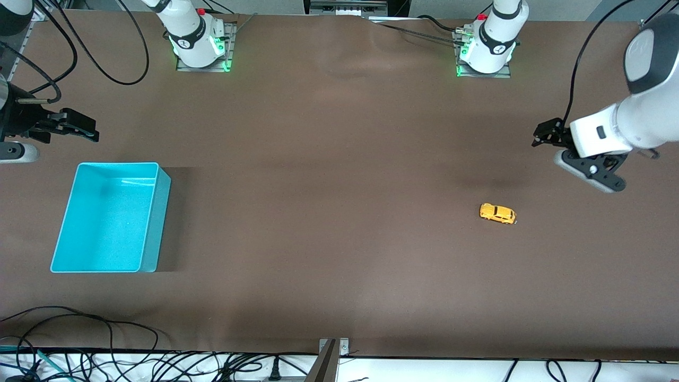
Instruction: Wind up and store yellow beetle car
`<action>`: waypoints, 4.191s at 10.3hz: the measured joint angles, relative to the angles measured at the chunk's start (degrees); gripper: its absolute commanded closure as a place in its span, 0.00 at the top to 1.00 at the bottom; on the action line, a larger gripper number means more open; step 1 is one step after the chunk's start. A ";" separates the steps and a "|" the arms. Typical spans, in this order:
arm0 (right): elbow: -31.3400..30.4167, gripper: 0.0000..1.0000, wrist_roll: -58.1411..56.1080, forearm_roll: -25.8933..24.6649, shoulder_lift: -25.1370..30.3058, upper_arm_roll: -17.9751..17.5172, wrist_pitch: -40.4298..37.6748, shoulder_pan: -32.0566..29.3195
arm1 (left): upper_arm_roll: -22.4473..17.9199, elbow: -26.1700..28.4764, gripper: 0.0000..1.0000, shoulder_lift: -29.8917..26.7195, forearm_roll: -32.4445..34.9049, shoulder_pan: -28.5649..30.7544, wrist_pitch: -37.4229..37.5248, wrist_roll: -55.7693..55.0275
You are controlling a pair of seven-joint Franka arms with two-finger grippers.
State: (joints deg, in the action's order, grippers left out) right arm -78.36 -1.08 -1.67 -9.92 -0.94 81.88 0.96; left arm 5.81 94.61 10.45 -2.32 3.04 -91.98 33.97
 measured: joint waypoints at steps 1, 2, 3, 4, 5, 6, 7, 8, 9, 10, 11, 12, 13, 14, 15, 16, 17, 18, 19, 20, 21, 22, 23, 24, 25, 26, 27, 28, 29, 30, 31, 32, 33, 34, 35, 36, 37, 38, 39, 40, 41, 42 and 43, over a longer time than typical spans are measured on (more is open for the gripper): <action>0.00 1.00 0.00 0.00 -0.05 0.01 0.01 0.02 | -0.20 -0.10 1.00 2.77 0.02 0.21 -1.90 7.72; -0.01 1.00 0.00 -0.48 -0.25 -0.03 -0.02 0.10 | -0.32 -0.17 1.00 5.48 0.03 0.45 -4.13 13.86; -0.02 1.00 0.00 -1.06 -0.51 -0.08 -0.04 0.25 | -0.34 -0.18 1.00 7.98 0.65 0.62 -6.51 19.29; -0.02 1.00 0.00 -1.25 -0.78 -0.22 -0.08 0.61 | -0.19 -0.19 1.00 10.02 1.85 0.61 -8.91 24.85; -0.04 1.00 0.00 -1.37 -1.06 -0.40 -0.09 1.08 | 0.11 -0.16 1.00 11.82 2.68 0.54 -11.67 30.33; -0.04 1.00 0.00 -1.42 -1.10 -0.42 -0.09 1.39 | 0.25 0.14 1.00 13.60 2.88 0.45 -15.13 35.84; -0.03 1.00 0.00 -1.42 -1.04 -0.42 -0.09 1.40 | 0.30 1.38 1.00 14.92 2.93 0.40 -19.26 40.09; -0.03 1.00 0.00 -1.42 -1.05 -0.42 -0.08 1.40 | 0.39 4.42 1.00 15.69 3.06 0.37 -24.83 44.20; -0.03 1.00 0.00 -1.42 -1.07 -0.42 -0.01 1.40 | 0.53 8.04 1.00 16.12 3.19 0.30 -31.10 48.98; -0.03 1.00 0.04 -1.42 -1.09 -0.40 0.09 1.39 | 0.73 11.48 1.00 16.38 3.21 0.20 -36.76 53.46; 0.00 1.00 0.07 -1.42 -1.09 -0.37 0.54 1.36 | 0.90 14.61 1.00 16.44 3.22 0.00 -40.19 55.97; 0.11 1.00 0.07 -1.42 -1.08 -0.35 1.70 1.33 | 0.92 17.05 1.00 16.48 3.30 -0.21 -42.31 56.98; 0.32 1.00 0.07 -1.40 -1.07 -0.40 3.12 1.38 | 0.93 18.97 1.00 16.50 3.42 -0.30 -44.33 57.64; 0.44 1.00 0.06 -1.39 -1.07 -0.58 3.82 1.66 | 0.93 20.13 1.00 16.57 4.62 -0.30 -45.67 57.86; 0.44 1.00 0.07 -1.39 -1.07 -0.78 4.08 2.46 | 0.92 20.66 1.00 16.87 6.22 -0.23 -46.67 57.86; 0.44 1.00 0.17 -1.39 -1.07 -0.90 4.12 3.10 | 0.88 20.80 1.00 17.58 6.96 -0.03 -47.94 57.86; 0.44 1.00 0.20 -1.39 -1.07 -0.90 4.12 3.20 | 0.84 20.81 1.00 18.38 7.04 0.11 -49.06 57.88; 0.44 1.00 0.20 -1.39 -1.07 -0.79 4.14 3.05 | 0.82 20.80 1.00 18.87 7.04 0.15 -49.96 57.89; 0.44 1.00 0.20 -1.39 -1.07 -0.67 4.16 2.89 | 0.80 20.80 0.94 19.25 7.07 0.14 -51.24 57.89; 0.44 1.00 0.20 -1.39 -1.07 -0.63 4.22 2.90 | 0.65 20.80 0.73 19.63 7.08 0.22 -52.14 57.89; 0.44 1.00 0.20 -1.39 -1.07 -0.67 4.30 2.97 | 0.42 20.80 0.47 19.99 7.11 0.50 -52.37 57.89; 0.44 1.00 0.20 -1.39 -1.07 -0.74 4.33 3.05 | 0.34 20.80 0.20 20.28 7.36 0.94 -52.58 57.91; 0.44 1.00 0.20 -1.39 -1.07 -0.78 4.34 3.11 | 0.34 20.80 0.09 20.43 7.80 1.27 -52.62 57.91; 0.44 1.00 0.20 -1.39 -1.07 -0.78 4.34 3.11 | 0.35 20.80 0.05 20.48 7.89 1.34 -52.43 57.91; 0.44 1.00 0.20 -1.39 -1.07 -0.78 4.35 3.10 | 0.41 20.65 0.05 20.43 7.90 1.27 -51.65 57.30; 0.44 1.00 0.20 -1.39 -1.07 -0.77 4.36 3.08 | 0.45 20.37 0.05 20.16 7.90 1.19 -50.04 55.69; 0.44 1.00 0.20 -1.39 -1.07 -0.77 4.36 3.07 | 0.48 20.24 0.05 19.68 7.90 1.18 -48.42 53.70; 0.44 1.00 0.20 -1.39 -1.07 -0.74 4.36 3.01 | 0.47 20.23 0.06 19.25 7.90 1.21 -47.32 52.42; 0.44 1.00 0.20 -1.39 -1.07 -0.73 4.36 2.98 | 0.45 20.23 0.06 19.16 7.90 1.23 -47.00 51.92; 0.44 1.00 0.20 -1.39 -1.07 -0.73 4.36 2.98 | 0.41 20.29 0.06 19.27 7.98 1.23 -46.76 51.85; 0.44 1.00 0.20 -1.39 -1.07 -0.73 4.37 2.98 | 0.36 20.44 0.07 19.49 9.20 1.28 -46.72 51.80; 0.44 1.00 0.20 -1.39 -1.07 -0.73 4.37 2.97 | 0.33 20.46 0.07 19.74 10.84 1.40 -46.72 51.44; 0.44 1.00 0.21 -1.39 -1.07 -0.73 4.37 2.95 | 0.32 20.37 0.07 19.88 11.37 1.82 -46.75 51.31; 0.44 1.00 0.21 -1.39 -1.07 -0.72 4.37 2.94 | 0.32 20.35 0.07 19.90 11.42 2.38 -46.75 51.31; 0.44 1.00 0.21 -1.39 -1.07 -0.72 4.37 2.94 | 0.32 20.34 0.07 19.93 11.43 2.83 -46.75 51.32; 0.44 1.00 0.21 -1.39 -1.07 -0.70 4.37 2.91 | 0.32 20.33 0.07 20.02 11.43 3.10 -46.76 51.32; 0.44 1.00 0.21 -1.39 -1.07 -0.71 4.37 2.95 | 0.32 20.28 0.07 20.11 11.43 3.37 -46.79 51.32; 0.44 1.00 0.21 -1.39 -1.07 -0.77 4.37 3.05 | 0.34 20.27 0.07 20.15 11.43 3.83 -46.84 51.32; 0.44 1.00 0.21 -1.39 -1.07 -0.81 4.39 3.13 | 0.35 20.25 0.07 20.19 11.43 4.33 -46.89 51.36; 0.44 1.00 0.21 -1.39 -1.07 -0.81 4.40 3.13 | 0.36 20.24 0.07 20.21 11.43 4.77 -46.92 51.39; 0.44 1.00 0.21 -1.39 -1.07 -0.81 4.40 3.11 | 0.39 20.20 0.07 20.24 11.43 5.31 -46.94 51.38; 0.44 1.00 0.21 -1.39 -1.07 -0.81 4.41 3.12 | 0.40 20.11 0.07 20.29 11.43 6.33 -46.94 51.42; 0.44 1.00 0.21 -1.39 -1.07 -0.81 4.41 3.12 | 0.41 19.93 0.07 20.37 11.43 7.73 -46.94 52.23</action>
State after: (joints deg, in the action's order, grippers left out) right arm -77.91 -0.87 -3.06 -11.00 -1.74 86.28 4.08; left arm 6.22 114.54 30.82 9.11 10.78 -138.92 86.21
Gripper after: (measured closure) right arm 0.000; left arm 0.546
